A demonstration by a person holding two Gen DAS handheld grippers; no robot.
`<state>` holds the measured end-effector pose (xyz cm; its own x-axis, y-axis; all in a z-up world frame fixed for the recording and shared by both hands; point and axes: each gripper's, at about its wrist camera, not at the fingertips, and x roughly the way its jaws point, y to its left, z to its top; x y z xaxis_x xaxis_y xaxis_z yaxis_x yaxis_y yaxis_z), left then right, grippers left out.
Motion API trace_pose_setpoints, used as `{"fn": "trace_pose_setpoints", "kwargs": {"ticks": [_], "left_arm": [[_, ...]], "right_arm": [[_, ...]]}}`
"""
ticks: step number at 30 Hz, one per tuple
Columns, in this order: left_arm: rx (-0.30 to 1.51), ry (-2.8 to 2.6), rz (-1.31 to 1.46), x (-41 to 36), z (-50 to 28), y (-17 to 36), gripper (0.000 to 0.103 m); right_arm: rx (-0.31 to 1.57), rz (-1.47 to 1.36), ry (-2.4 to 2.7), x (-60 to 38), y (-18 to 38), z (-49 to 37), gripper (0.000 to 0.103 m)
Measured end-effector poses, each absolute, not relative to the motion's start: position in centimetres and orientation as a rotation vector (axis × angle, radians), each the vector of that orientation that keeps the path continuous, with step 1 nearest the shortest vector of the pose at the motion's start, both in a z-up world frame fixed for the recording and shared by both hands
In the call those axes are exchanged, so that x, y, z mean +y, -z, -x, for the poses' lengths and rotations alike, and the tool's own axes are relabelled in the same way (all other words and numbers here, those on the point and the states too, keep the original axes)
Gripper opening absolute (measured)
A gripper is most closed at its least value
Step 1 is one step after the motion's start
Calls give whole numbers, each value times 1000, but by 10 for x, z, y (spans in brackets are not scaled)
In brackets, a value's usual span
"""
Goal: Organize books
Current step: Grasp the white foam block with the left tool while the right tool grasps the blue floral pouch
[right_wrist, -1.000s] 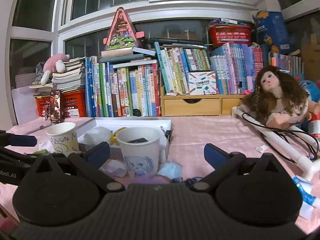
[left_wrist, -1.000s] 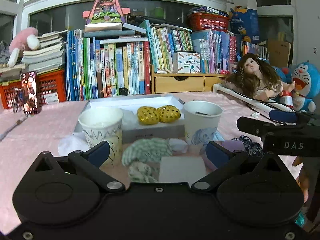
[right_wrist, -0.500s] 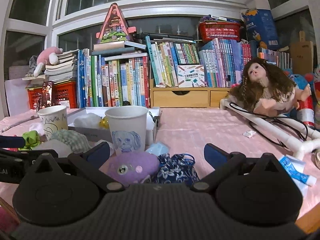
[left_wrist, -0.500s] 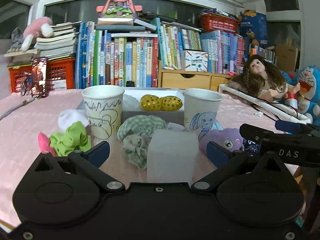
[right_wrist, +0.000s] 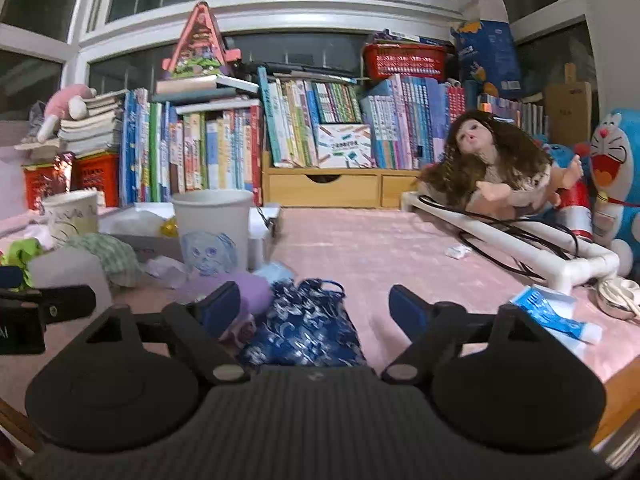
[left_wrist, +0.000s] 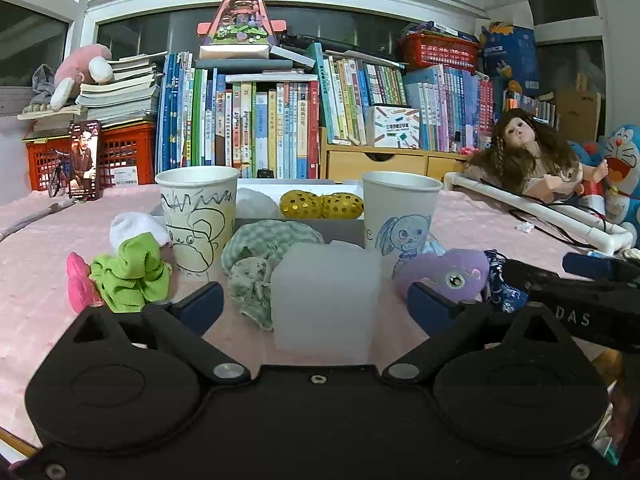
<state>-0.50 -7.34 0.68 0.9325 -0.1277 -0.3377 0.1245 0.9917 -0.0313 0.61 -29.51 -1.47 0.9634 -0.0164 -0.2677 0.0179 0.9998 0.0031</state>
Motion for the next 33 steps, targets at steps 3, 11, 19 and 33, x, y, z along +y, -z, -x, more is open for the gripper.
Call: {"fn": "trace_pose_setpoints", "kwargs": {"ticks": [3,11,19,33], "left_arm": [[354,124,25,-73,1,-5,82],[368,139,39,-70,-9,-5,69],[366,144,31,-75,-15,-4,67],[353,148,-4,-79,-18,-12,54]], "right_arm": [[283,0,15,-294,18,-6,78],[322,5,22,-293,21,-16,75],[388,-41,-16,-299,21,-34,75],[422,-41,-33,-293,19,-38,55]]}}
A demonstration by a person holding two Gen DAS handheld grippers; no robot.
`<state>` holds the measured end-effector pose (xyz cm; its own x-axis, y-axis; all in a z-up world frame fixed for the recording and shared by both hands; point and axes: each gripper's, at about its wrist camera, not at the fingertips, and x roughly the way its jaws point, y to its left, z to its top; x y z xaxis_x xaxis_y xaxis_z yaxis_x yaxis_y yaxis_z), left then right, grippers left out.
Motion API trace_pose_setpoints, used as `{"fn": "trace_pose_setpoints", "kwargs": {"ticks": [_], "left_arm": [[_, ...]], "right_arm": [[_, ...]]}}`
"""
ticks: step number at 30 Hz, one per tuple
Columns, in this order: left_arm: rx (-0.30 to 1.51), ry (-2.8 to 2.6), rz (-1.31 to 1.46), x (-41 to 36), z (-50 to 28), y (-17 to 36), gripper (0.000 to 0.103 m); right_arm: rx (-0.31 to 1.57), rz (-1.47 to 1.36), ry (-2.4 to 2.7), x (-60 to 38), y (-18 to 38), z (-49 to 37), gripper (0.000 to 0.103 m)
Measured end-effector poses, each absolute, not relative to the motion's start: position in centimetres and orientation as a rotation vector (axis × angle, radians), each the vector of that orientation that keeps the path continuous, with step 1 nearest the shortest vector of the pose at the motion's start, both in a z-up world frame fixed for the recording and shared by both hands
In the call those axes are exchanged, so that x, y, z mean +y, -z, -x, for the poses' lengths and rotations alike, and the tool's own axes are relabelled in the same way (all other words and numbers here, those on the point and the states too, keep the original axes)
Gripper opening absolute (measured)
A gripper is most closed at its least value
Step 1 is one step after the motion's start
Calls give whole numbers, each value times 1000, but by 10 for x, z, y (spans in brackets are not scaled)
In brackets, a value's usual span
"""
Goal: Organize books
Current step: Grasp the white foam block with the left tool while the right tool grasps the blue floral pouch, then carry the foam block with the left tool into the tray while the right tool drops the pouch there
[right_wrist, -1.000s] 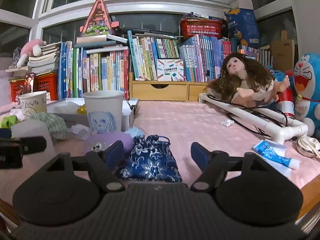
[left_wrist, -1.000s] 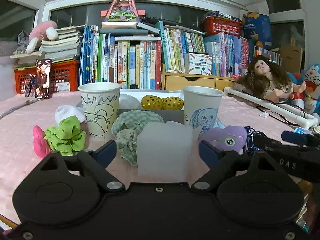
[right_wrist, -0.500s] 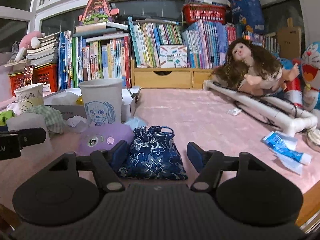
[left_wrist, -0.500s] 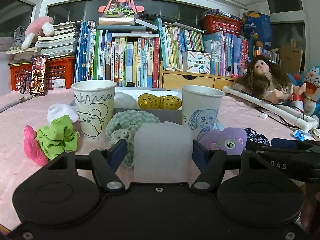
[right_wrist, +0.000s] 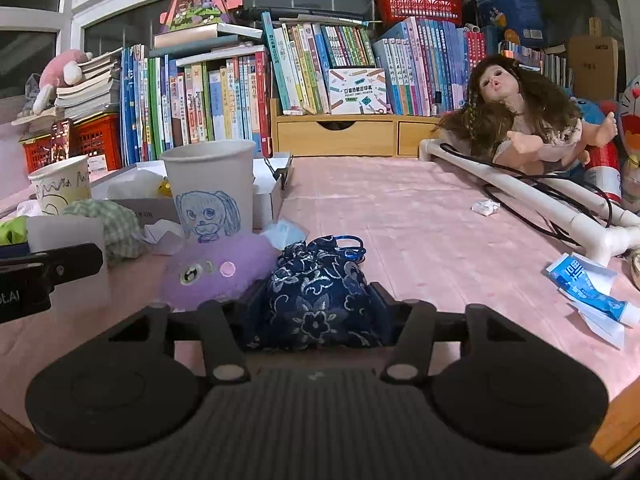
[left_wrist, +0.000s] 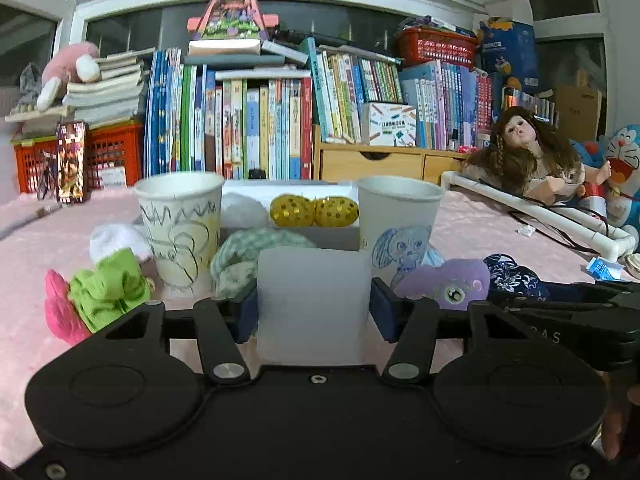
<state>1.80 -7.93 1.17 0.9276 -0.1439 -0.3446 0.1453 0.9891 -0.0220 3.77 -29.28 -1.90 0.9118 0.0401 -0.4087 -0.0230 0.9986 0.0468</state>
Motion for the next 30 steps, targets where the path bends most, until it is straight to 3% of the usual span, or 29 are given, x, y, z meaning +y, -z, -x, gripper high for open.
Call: {"fn": "trace_pose_setpoints", "kwargs": {"ticks": [15,30], "left_arm": [[276,172,21,-69,-14,-62,53],[257,140,82,-18,-66,-126,53]], "right_arm": [[322,-61,-15,-300,-19,-33,54],[279,-109,-68,-301,-65,-66,54]]}}
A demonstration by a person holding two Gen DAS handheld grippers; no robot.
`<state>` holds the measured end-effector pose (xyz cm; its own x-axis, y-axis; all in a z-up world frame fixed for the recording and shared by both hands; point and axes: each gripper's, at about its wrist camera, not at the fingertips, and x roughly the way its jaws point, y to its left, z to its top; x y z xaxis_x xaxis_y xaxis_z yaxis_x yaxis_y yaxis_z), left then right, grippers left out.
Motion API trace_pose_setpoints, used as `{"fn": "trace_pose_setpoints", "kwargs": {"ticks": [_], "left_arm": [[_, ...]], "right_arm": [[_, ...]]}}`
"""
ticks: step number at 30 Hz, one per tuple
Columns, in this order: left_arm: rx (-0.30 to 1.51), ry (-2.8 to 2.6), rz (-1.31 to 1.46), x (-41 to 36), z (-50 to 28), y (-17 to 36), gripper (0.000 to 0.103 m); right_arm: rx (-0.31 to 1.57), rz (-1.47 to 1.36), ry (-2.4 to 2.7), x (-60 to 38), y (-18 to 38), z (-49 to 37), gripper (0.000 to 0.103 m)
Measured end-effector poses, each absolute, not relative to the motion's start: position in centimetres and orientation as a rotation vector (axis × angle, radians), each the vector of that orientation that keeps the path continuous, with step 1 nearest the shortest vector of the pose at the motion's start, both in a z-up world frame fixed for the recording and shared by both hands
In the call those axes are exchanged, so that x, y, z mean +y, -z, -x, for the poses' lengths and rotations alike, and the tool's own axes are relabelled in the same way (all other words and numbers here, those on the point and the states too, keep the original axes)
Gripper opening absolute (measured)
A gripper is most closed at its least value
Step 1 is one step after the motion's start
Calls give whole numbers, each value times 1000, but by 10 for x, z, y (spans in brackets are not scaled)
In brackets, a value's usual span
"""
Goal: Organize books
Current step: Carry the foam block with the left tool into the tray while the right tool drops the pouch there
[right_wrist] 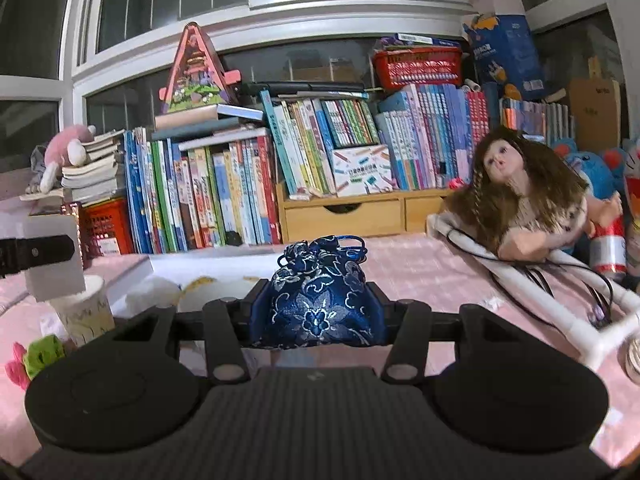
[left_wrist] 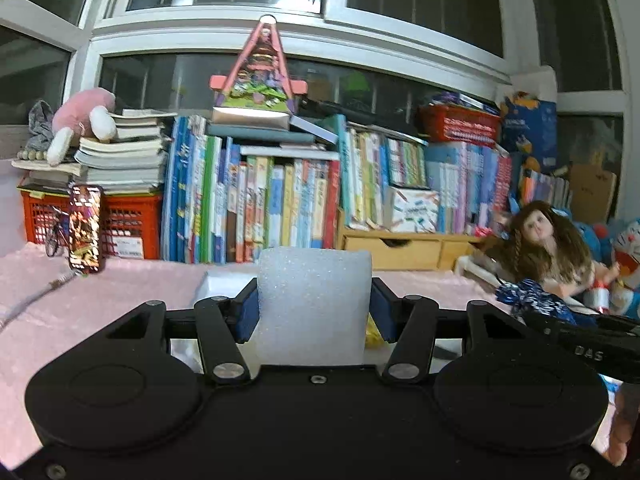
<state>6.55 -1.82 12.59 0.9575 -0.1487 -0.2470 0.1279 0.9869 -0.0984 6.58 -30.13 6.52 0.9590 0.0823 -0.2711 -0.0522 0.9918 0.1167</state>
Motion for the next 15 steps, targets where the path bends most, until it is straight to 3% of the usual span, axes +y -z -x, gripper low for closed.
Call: {"fn": "trace_pose_setpoints", "kwargs": {"ticks": [15], "left_arm": [[490,136,183,54,-181,-153,53]], "right_arm": [[442,-213,-204,-272,-99,-165,53]]}}
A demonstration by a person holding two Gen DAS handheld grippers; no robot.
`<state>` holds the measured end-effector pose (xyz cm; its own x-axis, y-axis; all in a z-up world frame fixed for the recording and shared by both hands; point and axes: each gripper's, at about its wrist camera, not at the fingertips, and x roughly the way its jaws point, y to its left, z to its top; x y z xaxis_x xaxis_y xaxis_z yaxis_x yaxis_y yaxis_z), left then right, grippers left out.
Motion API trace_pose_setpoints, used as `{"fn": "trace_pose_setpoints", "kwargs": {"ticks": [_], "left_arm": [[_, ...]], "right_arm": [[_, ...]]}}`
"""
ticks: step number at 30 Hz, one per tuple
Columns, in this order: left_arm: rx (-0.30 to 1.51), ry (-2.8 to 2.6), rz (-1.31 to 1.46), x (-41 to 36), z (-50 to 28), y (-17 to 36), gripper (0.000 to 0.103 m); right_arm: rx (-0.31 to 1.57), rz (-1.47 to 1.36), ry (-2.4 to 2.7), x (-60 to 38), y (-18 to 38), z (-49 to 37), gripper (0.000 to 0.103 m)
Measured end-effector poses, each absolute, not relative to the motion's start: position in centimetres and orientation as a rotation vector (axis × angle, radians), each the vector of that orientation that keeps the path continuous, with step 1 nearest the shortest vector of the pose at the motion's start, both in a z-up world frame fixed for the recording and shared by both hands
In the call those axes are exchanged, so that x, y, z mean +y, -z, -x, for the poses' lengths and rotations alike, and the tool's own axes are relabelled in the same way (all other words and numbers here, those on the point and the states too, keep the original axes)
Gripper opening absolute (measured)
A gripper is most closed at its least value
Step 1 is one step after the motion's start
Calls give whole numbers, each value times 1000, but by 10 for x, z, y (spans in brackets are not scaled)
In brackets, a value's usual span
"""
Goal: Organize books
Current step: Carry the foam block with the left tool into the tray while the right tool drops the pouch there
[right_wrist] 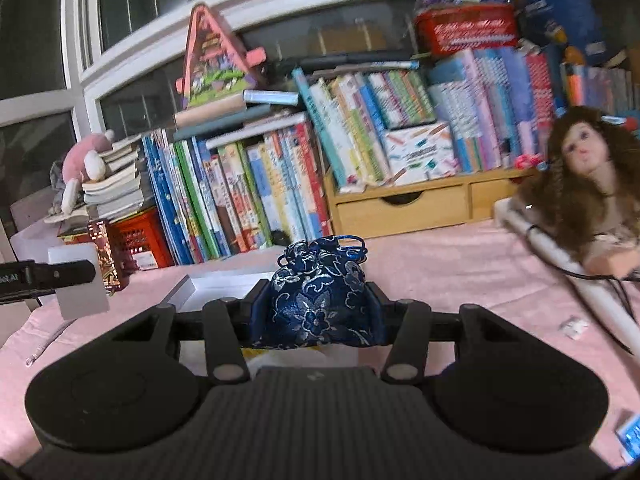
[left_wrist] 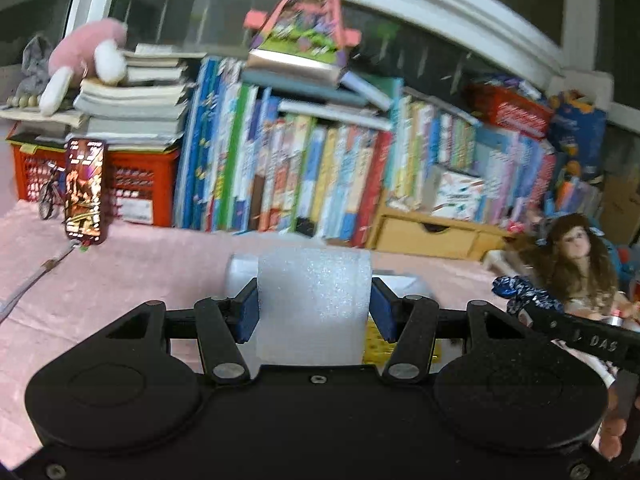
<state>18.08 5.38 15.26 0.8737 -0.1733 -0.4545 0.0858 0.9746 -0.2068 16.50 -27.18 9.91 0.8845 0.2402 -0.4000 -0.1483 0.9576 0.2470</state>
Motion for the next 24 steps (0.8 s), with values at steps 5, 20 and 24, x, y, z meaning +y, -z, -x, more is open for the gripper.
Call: {"fn": "trace_pose_setpoints", "kwargs": {"ticks": [5,20,24], "left_arm": [[570,87,173,63,-226,-144,53],[828,28,109,48,-332,-94,54],[906,30,99,48,-348,-81,54]], "right_arm": [[548,-269,-230,-258,-99,-210,53],[856,-321,-204,-214,-67,-314,54],[882,-284,-183,-206,-62,-330,54]]}}
